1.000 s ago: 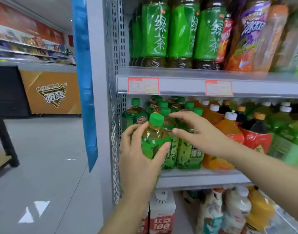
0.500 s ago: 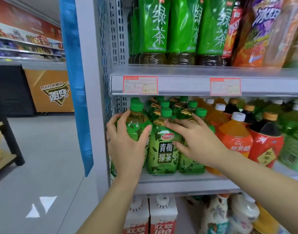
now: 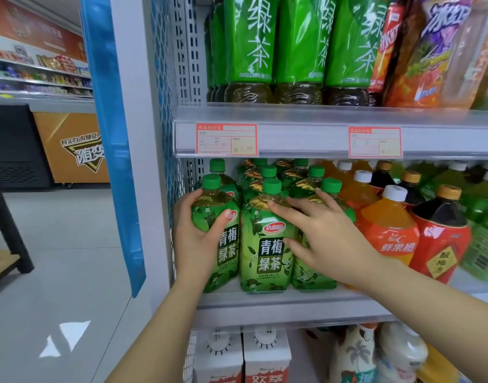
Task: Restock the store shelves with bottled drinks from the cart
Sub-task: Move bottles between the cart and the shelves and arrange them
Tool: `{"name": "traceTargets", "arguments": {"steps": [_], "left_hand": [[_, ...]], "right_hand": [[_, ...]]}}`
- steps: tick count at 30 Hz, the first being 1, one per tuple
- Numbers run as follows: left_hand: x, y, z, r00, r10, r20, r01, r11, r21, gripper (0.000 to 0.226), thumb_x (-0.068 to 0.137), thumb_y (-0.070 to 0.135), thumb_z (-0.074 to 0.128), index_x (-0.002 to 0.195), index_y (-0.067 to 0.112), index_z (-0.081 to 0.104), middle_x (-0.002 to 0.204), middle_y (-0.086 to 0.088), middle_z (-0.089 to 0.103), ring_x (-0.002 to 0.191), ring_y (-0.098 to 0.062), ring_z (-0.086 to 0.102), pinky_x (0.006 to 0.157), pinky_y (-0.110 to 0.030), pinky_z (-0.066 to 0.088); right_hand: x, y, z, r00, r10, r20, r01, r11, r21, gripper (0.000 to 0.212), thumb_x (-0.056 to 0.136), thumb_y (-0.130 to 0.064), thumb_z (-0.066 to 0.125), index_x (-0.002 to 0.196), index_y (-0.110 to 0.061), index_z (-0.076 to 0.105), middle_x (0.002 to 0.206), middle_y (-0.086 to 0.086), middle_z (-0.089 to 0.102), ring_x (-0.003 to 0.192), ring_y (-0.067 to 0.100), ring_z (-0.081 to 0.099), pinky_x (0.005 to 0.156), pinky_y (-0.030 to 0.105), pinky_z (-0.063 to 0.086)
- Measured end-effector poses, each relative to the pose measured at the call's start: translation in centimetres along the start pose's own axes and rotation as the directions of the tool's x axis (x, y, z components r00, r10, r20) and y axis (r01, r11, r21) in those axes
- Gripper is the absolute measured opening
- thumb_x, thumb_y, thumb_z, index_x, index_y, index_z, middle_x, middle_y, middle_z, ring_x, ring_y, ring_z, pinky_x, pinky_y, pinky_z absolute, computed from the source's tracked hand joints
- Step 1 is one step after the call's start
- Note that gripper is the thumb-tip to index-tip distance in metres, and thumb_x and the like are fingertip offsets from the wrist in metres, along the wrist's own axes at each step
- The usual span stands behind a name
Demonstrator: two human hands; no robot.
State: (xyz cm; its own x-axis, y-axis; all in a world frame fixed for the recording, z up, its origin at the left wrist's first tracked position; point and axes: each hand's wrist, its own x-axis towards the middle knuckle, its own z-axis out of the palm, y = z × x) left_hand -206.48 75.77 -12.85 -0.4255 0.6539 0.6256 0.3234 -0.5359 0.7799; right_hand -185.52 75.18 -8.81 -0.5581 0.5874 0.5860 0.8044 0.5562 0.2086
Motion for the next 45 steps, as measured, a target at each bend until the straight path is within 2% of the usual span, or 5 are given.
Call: {"name": "traceTargets", "arguments": {"steps": [8, 12, 21, 35, 45], "left_hand": [[-0.4, -0.6, 0.1, 0.999, 0.052, -0.003, -0.051, 0.989, 0.142, 0.054, 0.091, 0.031, 0.055, 0.141, 0.025, 0.036, 0.151, 0.005, 0.028, 0.134, 0.002, 0.020, 0.101, 0.002, 0.012], [-3.0, -0.4, 0.9, 0.982, 0.180, -0.047, -0.157, 0.937, 0.311, 0.051, 0.097, 0.031, 0.043, 0.145, 0.028, 0.024, 0.154, 0.000, 0.016, 0.140, -0.009, 0.008, 0.115, -0.034, 0.011], [-12.2, 4.3, 6.9, 0.844, 0.500, 0.195, -0.513, 0.858, 0.024, 0.023, 0.088, 0.014, 0.046, 0.107, 0.024, 0.056, 0.112, 0.007, 0.052, 0.108, -0.011, 0.050, 0.111, -0.049, 0.023], [-28.5, 9.3, 24.0, 0.325, 0.370, 0.870, -0.301, 0.913, -0.276, 0.023, 0.091, 0.029, 0.047, 0.112, 0.029, 0.057, 0.086, 0.019, 0.058, 0.082, -0.004, 0.048, 0.079, -0.027, 0.039], [-29.2, 11.7, 25.8, 0.129, 0.192, 0.973, -0.384, 0.914, -0.129, 0.038, 0.089, 0.031, 0.034, 0.104, 0.019, 0.067, 0.055, 0.001, 0.064, 0.056, -0.025, 0.062, 0.077, -0.036, 0.049]], "right_hand": [[-0.5, -0.3, 0.8, 0.999, 0.016, -0.036, -0.017, 1.000, -0.023, 0.067, 0.075, -0.033, 0.067, 0.137, -0.024, 0.043, 0.120, 0.015, 0.061, 0.103, 0.030, 0.062, 0.109, 0.054, 0.025], [-0.9, -0.8, 0.9, 1.000, 0.026, -0.011, -0.026, 0.998, -0.055, 0.075, 0.073, -0.030, 0.073, 0.139, -0.020, 0.040, 0.127, 0.018, 0.056, 0.113, 0.032, 0.057, 0.109, 0.053, 0.022], [-11.5, 2.5, -6.9, 0.968, 0.124, 0.216, -0.111, 0.991, -0.074, 0.037, 0.083, -0.036, 0.055, 0.118, -0.024, 0.061, 0.112, -0.004, 0.064, 0.105, 0.018, 0.057, 0.094, 0.031, 0.039], [-34.5, 12.1, -17.2, 0.431, 0.777, 0.458, -0.645, 0.621, -0.446, 0.035, 0.089, -0.038, 0.053, 0.124, -0.031, 0.056, 0.121, -0.009, 0.062, 0.112, 0.017, 0.055, 0.100, 0.030, 0.037], [-43.4, 10.7, -22.6, -0.108, 0.824, 0.556, -0.660, 0.359, -0.660, 0.041, 0.092, -0.045, 0.045, 0.131, -0.032, 0.047, 0.131, -0.005, 0.055, 0.124, 0.021, 0.045, 0.111, 0.036, 0.019]]}}
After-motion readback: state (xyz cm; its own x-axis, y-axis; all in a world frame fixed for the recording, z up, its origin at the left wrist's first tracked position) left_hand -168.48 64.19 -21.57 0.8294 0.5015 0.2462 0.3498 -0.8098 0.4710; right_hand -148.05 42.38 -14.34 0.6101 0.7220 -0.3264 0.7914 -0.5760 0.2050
